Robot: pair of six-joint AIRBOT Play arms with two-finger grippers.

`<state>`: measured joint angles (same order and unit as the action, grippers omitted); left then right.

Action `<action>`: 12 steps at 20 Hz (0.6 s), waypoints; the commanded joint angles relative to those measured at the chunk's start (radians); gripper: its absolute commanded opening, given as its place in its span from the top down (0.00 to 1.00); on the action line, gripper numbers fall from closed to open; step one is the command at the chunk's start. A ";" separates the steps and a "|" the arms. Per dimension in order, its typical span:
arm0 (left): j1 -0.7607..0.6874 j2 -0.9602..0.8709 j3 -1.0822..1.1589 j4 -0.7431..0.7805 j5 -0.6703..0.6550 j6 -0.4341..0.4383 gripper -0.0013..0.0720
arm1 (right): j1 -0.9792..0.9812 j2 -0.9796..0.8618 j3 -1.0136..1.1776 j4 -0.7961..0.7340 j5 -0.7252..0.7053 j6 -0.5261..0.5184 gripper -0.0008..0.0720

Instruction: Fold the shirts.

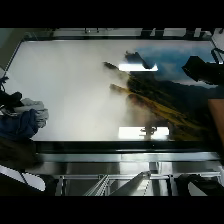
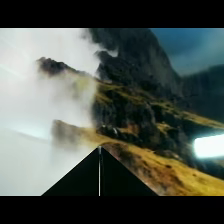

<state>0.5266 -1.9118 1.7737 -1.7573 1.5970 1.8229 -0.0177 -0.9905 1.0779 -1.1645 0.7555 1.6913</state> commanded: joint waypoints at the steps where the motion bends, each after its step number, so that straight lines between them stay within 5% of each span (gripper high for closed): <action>1: -0.076 0.042 0.097 -0.274 -0.008 0.050 0.95 | 0.001 -0.001 0.000 0.002 0.000 -0.001 0.97; 5: -0.228 0.140 0.241 -0.855 0.023 0.151 0.95 | -0.007 -0.001 0.000 -0.002 -0.012 0.000 0.97; 8: -0.454 0.220 0.345 -0.871 -0.031 0.174 0.95 | -0.010 -0.001 0.000 -0.006 -0.032 0.000 0.97; 12: -0.718 0.320 0.184 -0.734 -0.175 0.236 0.94 | -0.010 -0.001 0.000 -0.029 -0.021 0.000 0.97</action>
<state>-0.0208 -1.6524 2.0228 -2.5343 1.5242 2.0163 -0.0269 -0.9913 1.0779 -1.1816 0.7319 1.6909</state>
